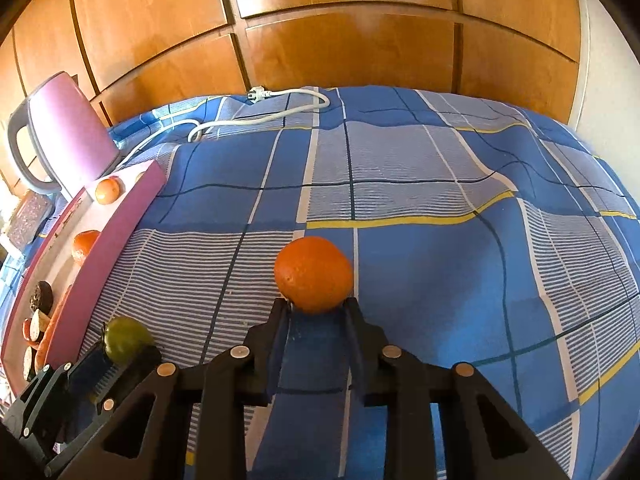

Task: Organize fruits
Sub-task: 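Carry the green fruit and mandarin toward the pink tray with both grippers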

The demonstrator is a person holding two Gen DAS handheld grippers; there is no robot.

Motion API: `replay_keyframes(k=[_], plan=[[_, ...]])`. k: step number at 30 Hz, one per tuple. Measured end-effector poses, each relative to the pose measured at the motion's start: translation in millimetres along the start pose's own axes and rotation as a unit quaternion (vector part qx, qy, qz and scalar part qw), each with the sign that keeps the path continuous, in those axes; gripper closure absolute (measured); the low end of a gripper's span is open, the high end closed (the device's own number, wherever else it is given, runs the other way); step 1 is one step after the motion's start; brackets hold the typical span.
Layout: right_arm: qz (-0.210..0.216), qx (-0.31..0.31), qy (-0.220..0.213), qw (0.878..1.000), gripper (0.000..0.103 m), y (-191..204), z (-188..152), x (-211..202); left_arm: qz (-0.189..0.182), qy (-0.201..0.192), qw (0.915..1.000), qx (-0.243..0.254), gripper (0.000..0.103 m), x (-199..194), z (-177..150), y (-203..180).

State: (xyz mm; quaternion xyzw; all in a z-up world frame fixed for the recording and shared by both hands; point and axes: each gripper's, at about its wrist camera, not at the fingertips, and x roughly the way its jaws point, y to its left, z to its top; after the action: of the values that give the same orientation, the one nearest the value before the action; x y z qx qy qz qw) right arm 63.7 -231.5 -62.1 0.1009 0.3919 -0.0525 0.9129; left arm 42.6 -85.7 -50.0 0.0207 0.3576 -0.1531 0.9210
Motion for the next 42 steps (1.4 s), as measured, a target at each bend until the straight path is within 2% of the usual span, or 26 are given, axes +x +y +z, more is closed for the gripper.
replay_keyframes(k=[1,3,9,11,13,14,15,17,18,19,20,21,24,34,35,36,37,42], plan=[[0.001,0.0,-0.001,1.0,0.078,0,0,0,0.0,0.0,1.0,-0.001,0.07,0,0,0],[0.01,0.0,-0.002,1.0,0.089,1,1,-2,-0.001,0.0,1.0,-0.004,0.07,-1,0,2],[0.01,-0.019,-0.002,1.0,0.09,9,-1,-3,0.001,0.001,1.0,-0.001,0.07,-3,0,1],[0.029,-0.006,0.007,1.0,0.09,4,-1,-3,0.001,0.001,1.0,-0.004,0.07,-3,0,2],[0.039,0.014,0.011,0.999,0.083,-1,-1,-5,-0.001,0.002,1.0,-0.007,0.07,-3,0,3],[0.04,0.025,0.01,0.999,0.072,-4,0,-7,-0.001,0.002,1.0,-0.008,0.07,-3,1,3],[0.038,0.033,0.006,0.999,0.066,-7,0,-8,-0.001,0.002,1.0,-0.009,0.07,-3,1,4],[0.041,0.053,-0.006,0.998,0.065,-15,2,-12,-0.002,0.003,0.9999,-0.013,0.07,-3,1,5],[0.039,0.062,-0.012,0.997,0.06,-17,2,-14,-0.003,0.003,0.9999,-0.015,0.07,-3,1,5],[0.035,0.065,-0.016,0.997,0.055,-19,4,-15,-0.003,0.003,0.9999,-0.016,0.07,-3,1,6],[0.03,0.066,-0.02,0.997,0.045,-21,7,-15,-0.003,0.003,0.9999,-0.017,0.07,-3,1,5],[0.028,0.068,-0.023,0.997,0.042,-23,10,-14,-0.002,0.002,0.9999,-0.016,0.07,-4,1,5],[0.027,0.074,-0.026,0.997,0.04,-28,24,-7,-0.004,-0.002,0.9998,-0.017,0.07,-5,1,5],[0.028,0.054,-0.009,0.998,0.04,-19,56,34,-0.005,0.0,0.9999,-0.016,0.07,1,2,2],[0.026,0.041,-0.005,0.999,0.044,-15,57,38,-0.004,0.0,0.9999,-0.014,0.07,1,2,1],[0.019,0.031,-0.005,0.999,0.059,-12,57,41,-0.003,-0.001,0.9999,-0.013,0.07,1,2,1],[0.022,0.03,-0.003,0.999,0.064,-12,57,43,-0.003,-0.001,0.9999,-0.012,0.07,1,1,1],[0.025,0.027,-0.006,0.999,0.065,-13,49,36,-0.004,-0.003,0.9999,-0.011,0.07,0,1,1]])
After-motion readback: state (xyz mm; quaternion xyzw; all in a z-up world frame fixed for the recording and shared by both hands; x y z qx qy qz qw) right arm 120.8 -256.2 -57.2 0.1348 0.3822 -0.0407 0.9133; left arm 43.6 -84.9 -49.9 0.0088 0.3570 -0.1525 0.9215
